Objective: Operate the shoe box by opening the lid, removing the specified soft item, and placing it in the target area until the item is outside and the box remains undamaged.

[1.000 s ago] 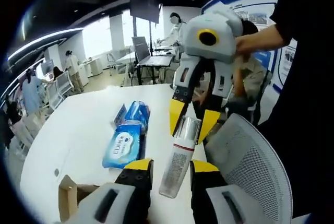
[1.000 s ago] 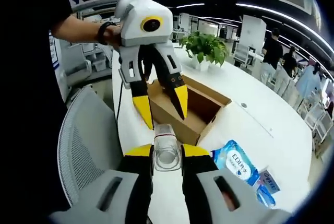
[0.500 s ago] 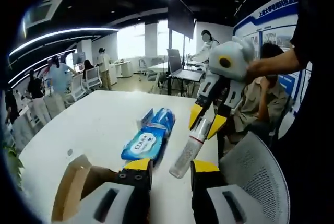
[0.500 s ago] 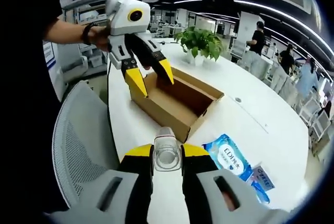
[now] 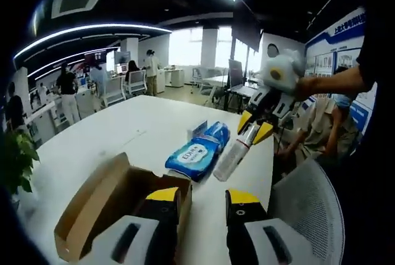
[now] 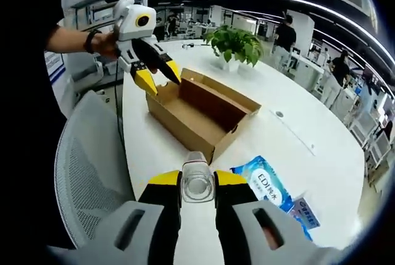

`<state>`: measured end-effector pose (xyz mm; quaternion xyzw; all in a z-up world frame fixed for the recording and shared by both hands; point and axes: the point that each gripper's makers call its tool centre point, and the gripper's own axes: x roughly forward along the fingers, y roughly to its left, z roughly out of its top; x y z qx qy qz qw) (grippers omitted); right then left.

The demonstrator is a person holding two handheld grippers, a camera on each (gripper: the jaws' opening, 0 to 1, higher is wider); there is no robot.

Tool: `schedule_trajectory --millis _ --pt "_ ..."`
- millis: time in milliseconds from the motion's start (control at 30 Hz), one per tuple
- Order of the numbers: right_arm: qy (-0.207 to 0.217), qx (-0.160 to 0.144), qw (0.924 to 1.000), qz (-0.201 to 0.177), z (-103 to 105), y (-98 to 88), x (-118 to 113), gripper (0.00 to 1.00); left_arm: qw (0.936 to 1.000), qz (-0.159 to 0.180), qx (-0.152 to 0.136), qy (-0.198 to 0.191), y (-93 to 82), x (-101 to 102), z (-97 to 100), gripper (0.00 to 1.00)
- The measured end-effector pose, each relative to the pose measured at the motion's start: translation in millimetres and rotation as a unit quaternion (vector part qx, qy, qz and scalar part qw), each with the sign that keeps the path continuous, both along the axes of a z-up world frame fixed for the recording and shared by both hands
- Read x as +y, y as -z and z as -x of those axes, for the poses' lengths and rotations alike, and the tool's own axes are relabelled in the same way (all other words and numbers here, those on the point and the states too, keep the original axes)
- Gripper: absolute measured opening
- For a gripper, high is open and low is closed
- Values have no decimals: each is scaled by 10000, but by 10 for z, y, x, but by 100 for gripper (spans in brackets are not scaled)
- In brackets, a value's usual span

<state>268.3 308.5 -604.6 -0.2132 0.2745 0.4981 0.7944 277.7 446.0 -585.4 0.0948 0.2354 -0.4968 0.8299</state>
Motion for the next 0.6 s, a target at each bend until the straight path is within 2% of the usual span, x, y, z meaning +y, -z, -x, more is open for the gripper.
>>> schedule_trajectory --millis 333,600 --pt "-33 -61 9999 95 -267 -43 -63 17 9995 -66 108 -281 112 164 -1 29" --pt "-23 -126 9994 329 -541 14 -157 17 9983 -70 202 -538 191 328 -8 29"
